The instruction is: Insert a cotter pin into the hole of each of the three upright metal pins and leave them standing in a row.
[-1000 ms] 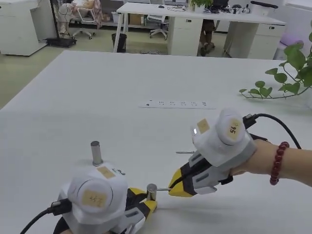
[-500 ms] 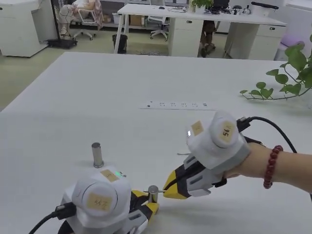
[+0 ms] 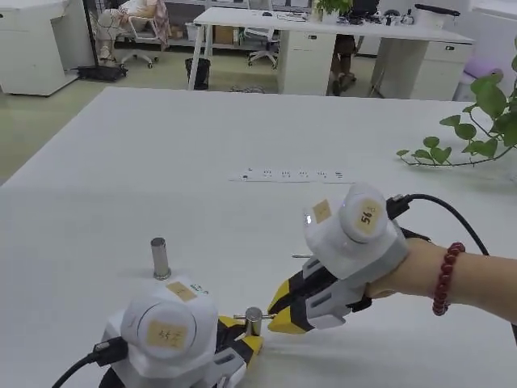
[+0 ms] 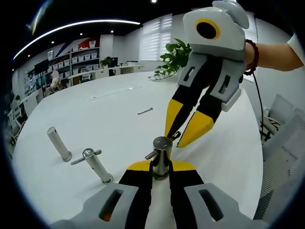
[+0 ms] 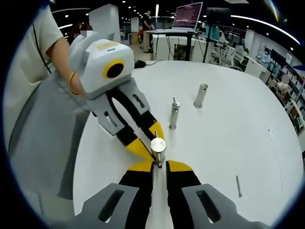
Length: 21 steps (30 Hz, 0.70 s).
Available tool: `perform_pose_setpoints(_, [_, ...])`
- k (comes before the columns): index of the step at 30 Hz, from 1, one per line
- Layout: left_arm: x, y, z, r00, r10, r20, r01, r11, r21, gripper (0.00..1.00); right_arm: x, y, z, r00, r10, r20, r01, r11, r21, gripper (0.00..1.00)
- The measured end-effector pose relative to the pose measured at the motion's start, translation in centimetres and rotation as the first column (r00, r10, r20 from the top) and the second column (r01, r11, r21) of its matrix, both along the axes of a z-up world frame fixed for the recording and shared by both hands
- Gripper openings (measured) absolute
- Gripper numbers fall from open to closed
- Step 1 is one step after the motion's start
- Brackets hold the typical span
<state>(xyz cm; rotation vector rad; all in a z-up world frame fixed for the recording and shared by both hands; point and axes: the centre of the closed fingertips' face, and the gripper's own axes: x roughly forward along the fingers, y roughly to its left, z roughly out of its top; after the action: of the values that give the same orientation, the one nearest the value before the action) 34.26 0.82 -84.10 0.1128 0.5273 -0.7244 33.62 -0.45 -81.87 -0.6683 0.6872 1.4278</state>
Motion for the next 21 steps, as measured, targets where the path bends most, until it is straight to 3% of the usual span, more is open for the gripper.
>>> perform_pose_setpoints(8, [0.1,0.1,-0.1,0.999,0.03,-0.032,-0.032,0.999,-0.039,0.12,-0.1,-0.4,0.8,1.0,-0.001,0.005,0.001,1.0,0.022,0.06])
perform_pose_setpoints(21, [-0.1,0.1,-0.1,0.999,0.033,-0.029,-0.035,0.999,-0.039,0.11,-0.2,0.7,0.7,0.999,0.015,0.03,-0.015,1.0,0.026,0.05])
